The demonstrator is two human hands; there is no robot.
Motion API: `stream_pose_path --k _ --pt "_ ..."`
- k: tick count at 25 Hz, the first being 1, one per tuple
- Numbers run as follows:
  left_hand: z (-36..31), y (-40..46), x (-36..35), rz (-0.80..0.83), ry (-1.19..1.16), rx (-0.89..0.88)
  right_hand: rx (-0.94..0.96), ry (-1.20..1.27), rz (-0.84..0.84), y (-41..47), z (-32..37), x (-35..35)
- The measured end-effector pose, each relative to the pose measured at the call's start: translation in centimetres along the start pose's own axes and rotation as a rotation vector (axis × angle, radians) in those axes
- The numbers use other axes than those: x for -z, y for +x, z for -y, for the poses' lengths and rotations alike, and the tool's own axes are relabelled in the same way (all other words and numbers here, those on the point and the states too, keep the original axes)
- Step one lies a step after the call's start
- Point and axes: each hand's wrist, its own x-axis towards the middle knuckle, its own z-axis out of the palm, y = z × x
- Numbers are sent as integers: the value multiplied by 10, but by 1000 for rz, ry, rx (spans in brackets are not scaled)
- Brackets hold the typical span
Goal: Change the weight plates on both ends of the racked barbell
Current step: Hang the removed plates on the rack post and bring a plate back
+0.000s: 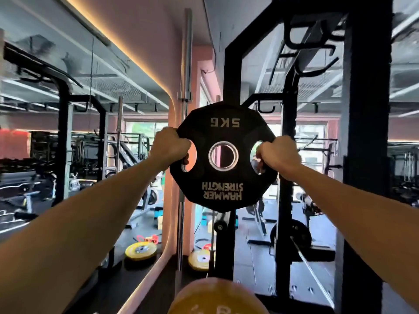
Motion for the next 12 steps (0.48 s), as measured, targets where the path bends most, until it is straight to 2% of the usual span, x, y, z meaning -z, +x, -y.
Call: stream_pose_path --k 5,12 --pt "-23 51 -7 -26 -49 -73 21 106 -19 61 17 -4" --pt "-32 114 -14 -17 -114 -126 65 126 -19 114 49 -12"
